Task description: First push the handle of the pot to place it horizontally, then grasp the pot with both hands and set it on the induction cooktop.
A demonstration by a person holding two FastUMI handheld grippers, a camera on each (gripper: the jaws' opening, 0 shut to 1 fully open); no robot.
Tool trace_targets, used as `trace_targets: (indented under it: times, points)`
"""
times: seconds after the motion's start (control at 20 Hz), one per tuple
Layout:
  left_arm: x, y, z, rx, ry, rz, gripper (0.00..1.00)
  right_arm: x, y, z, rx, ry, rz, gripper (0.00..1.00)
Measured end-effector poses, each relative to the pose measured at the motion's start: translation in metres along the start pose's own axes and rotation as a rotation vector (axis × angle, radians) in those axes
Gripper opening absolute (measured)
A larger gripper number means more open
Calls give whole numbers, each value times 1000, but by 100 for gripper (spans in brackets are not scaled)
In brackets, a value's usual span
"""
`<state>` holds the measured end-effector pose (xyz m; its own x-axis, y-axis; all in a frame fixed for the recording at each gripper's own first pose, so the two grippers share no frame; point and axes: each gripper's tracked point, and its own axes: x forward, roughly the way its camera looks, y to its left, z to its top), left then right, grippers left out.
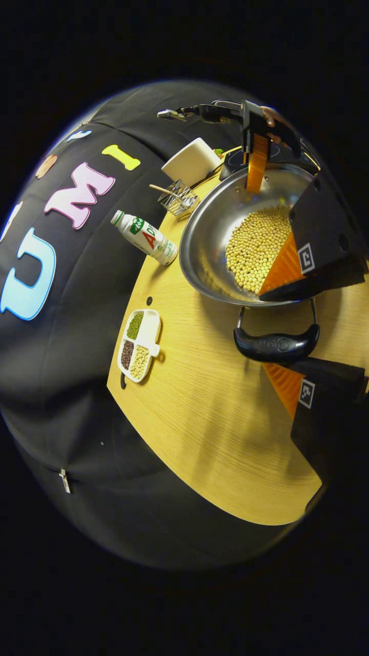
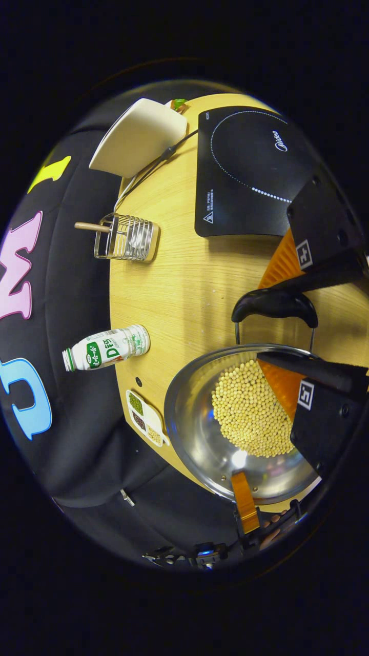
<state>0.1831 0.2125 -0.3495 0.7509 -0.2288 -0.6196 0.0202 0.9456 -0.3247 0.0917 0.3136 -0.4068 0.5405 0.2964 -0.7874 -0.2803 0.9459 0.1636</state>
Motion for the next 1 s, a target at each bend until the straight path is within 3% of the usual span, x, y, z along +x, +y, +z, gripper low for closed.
trace_targets:
  times: [0.25, 0.55, 1.0]
  points:
    - [0, -1, -2, 3, 9, 10, 53, -4, 0, -3, 9, -4, -16, 55]
    - [-12, -10, -11, -4, 17, 14, 52, -21, -5, -5, -27, -1, -25, 55]
    - [-65, -58, -15, 26, 37, 12, 52, -93, -25, -12, 8, -17, -35, 55]
